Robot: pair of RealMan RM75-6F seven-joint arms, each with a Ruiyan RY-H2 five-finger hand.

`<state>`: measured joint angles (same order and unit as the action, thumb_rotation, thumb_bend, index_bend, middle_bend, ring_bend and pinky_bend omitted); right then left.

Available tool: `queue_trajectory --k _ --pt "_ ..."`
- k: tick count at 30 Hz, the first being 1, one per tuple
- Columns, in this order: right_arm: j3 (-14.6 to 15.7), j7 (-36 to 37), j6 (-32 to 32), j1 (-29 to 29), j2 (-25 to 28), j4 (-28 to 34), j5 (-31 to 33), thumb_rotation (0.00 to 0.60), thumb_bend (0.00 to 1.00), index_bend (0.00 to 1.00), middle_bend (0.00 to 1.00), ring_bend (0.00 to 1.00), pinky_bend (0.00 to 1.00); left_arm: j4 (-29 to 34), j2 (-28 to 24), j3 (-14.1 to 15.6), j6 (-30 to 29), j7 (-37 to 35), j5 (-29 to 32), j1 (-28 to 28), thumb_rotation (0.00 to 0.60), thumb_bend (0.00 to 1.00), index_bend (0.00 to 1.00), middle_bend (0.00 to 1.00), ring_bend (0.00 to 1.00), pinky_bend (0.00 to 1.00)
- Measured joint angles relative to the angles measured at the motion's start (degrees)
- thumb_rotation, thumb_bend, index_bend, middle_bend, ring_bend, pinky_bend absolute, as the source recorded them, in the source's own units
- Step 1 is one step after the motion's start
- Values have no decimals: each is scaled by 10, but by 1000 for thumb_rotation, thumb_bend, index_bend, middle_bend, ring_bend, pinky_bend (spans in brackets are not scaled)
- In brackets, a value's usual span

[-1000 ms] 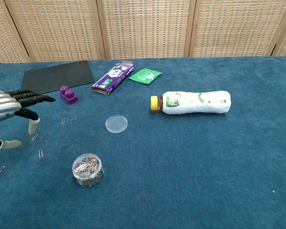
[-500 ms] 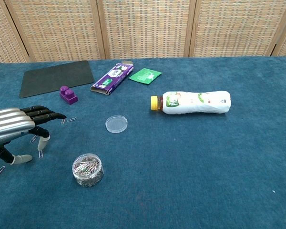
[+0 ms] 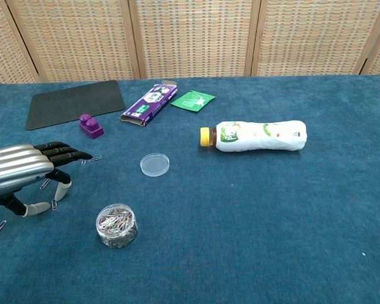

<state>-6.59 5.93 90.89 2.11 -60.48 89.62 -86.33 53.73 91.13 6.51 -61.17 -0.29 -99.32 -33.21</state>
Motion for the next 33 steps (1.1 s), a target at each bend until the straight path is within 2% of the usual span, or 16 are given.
queue_trajectory --k 8,22,28,33 --pt "0 4 0 0 1 0 0 600 0 2 0 0 0 11 -2 2 6 14 8 -4 600 424 623 0 0 0" --pt "-1 10 0 -1 4 1 0 600 0 2 0 0 0 21 -14 -1 -16 3 13 -4 600 430 647 0 0 0" --pt "-1 14 3 -2 5 2 -1 600 0 2 0 0 0 53 -39 -9 -44 -6 14 -4 600 430 651 0 0 0" --pt "-1 14 4 -3 6 2 -1 600 0 2 0 0 0 104 -63 -15 -71 -6 3 -7 600 430 654 0 0 0"
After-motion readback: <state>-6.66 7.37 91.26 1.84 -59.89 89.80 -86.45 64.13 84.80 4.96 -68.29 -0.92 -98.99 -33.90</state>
